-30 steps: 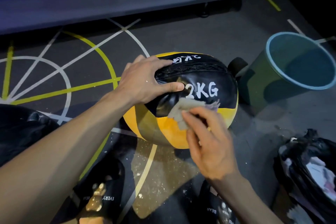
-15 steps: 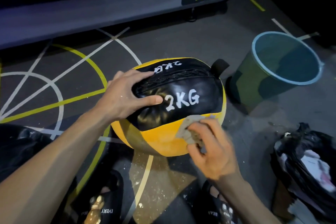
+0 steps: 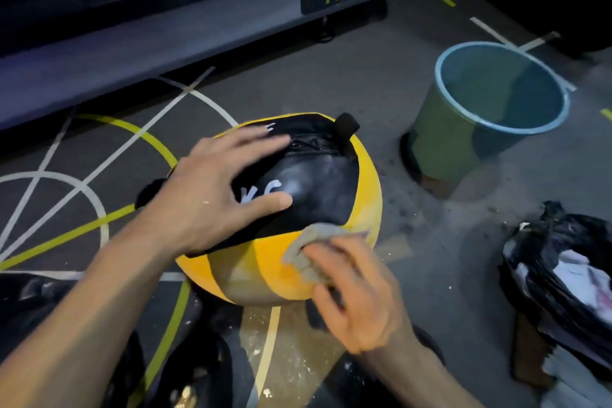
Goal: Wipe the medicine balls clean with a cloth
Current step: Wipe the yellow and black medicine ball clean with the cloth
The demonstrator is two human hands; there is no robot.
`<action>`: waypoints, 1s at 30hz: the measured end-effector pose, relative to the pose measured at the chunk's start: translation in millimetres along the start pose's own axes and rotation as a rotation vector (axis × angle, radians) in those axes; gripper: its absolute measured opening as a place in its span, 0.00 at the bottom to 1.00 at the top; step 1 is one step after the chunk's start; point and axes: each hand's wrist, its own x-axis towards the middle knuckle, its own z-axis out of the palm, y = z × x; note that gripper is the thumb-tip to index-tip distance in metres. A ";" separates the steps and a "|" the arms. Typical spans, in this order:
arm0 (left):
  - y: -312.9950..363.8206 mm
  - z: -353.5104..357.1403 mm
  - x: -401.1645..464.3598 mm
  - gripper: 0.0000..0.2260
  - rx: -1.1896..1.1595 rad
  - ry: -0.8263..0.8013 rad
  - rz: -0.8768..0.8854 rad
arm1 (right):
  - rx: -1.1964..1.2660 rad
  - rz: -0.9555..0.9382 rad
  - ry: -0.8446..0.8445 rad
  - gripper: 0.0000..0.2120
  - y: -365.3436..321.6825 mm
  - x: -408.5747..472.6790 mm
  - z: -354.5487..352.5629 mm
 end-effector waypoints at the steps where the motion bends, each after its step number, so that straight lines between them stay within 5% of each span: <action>1: 2.4 5.2 1.1 0.34 0.041 -0.017 -0.005 | -0.009 -0.073 -0.057 0.17 -3.0 -3.2 2.2; 5: -3.5 11.5 -0.7 0.33 0.016 -0.037 -0.011 | -0.048 -0.132 -0.090 0.13 12.8 5.0 -12.2; 10: 0.5 15.6 0.8 0.32 -0.004 -0.020 -0.048 | -0.001 0.368 0.260 0.20 40.5 44.0 -23.9; 17: 2.0 23.0 -3.3 0.31 0.001 0.019 -0.055 | -0.078 -0.172 -0.142 0.21 -7.7 18.3 -4.7; 23: 3.1 23.5 -5.9 0.32 -0.032 0.016 -0.067 | -0.011 0.362 0.200 0.21 36.7 53.0 -27.6; 28: 0.3 24.1 -10.9 0.29 -0.004 0.042 -0.057 | -0.025 -0.057 -0.115 0.20 -13.4 27.0 -9.7; 30: -1.9 24.4 -17.0 0.29 -0.016 0.060 -0.060 | -0.060 -0.066 -0.064 0.19 4.5 34.6 -15.7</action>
